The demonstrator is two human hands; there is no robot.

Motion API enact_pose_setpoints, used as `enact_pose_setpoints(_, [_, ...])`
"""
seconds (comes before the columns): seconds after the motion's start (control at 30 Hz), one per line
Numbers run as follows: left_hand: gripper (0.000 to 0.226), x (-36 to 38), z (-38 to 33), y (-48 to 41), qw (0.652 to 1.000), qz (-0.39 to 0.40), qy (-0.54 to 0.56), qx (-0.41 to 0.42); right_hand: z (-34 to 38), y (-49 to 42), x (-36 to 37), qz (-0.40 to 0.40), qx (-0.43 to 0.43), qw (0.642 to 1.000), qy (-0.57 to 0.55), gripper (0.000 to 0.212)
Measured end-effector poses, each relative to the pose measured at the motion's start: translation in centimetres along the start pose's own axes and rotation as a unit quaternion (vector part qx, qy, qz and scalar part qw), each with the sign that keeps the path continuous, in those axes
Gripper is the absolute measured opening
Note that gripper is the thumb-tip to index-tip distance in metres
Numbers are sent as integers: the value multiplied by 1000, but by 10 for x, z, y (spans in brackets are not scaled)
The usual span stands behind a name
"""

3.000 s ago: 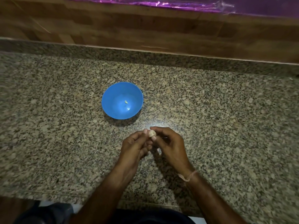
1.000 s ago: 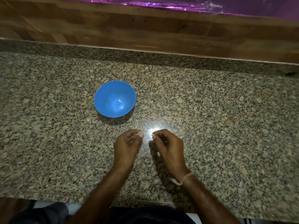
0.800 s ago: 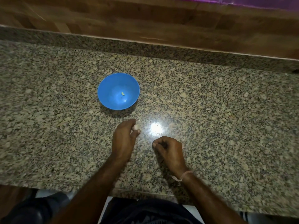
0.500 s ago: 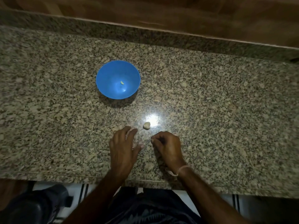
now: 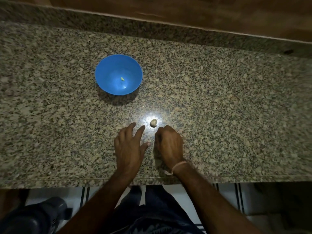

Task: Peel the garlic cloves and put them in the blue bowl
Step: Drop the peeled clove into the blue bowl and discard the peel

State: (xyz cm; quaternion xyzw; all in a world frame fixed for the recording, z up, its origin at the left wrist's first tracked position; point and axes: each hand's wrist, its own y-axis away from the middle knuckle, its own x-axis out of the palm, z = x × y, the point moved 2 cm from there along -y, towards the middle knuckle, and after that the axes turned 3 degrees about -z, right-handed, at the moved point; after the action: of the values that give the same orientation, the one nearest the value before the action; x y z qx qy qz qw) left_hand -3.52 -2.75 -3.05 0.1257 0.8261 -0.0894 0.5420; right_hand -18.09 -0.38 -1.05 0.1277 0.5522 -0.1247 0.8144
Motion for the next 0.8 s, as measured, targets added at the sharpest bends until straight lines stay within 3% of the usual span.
enact_pose_setpoints(0.07, [62, -1, 0, 0, 1000, 7, 14, -5, -3, 0, 4, 7, 46, 998, -43, 9])
enact_pose_setpoints(0.1, [61, -2, 1, 0, 999, 9, 33, -14, -8, -1, 4, 26, 91, 988, -119, 8])
enact_pose_setpoints(0.13, [58, -4, 1, 1, 997, 7, 69, -24, -15, -1, 4, 49, 137, 963, -225, 7])
enact_pose_setpoints(0.23, [30, -13, -4, 4, 965, -10, 254, -63, -16, 13, -2, 105, 219, 838, -489, 5])
enact_pose_setpoints(0.3, [11, -17, -9, 5, 927, 12, 355, -121, -7, 26, -5, 127, 265, 762, -577, 9])
enact_pose_setpoints(0.37, [11, -19, -12, 6, 915, 26, 374, -149, 0, 34, -7, 122, 290, 733, -603, 14])
enact_pose_setpoints(0.47, [12, -20, -14, 6, 908, 42, 382, -165, 2, 38, -12, 84, 257, 753, -600, 11])
enact_pose_setpoints(0.57, [11, -21, -16, 9, 912, 45, 370, -170, 1, 40, -13, 21, 142, 864, -482, 7])
enact_pose_setpoints(0.63, [14, -23, -17, 10, 920, 41, 360, -153, 3, 42, -12, -3, 82, 913, -399, 17])
enact_pose_setpoints(0.73, [24, -28, -20, 12, 931, 52, 346, -104, 7, 43, -14, -6, 28, 942, -333, 32])
enact_pose_setpoints(0.8, [29, -32, -24, 12, 934, 59, 344, -80, 8, 42, -11, 26, 51, 932, -358, 35])
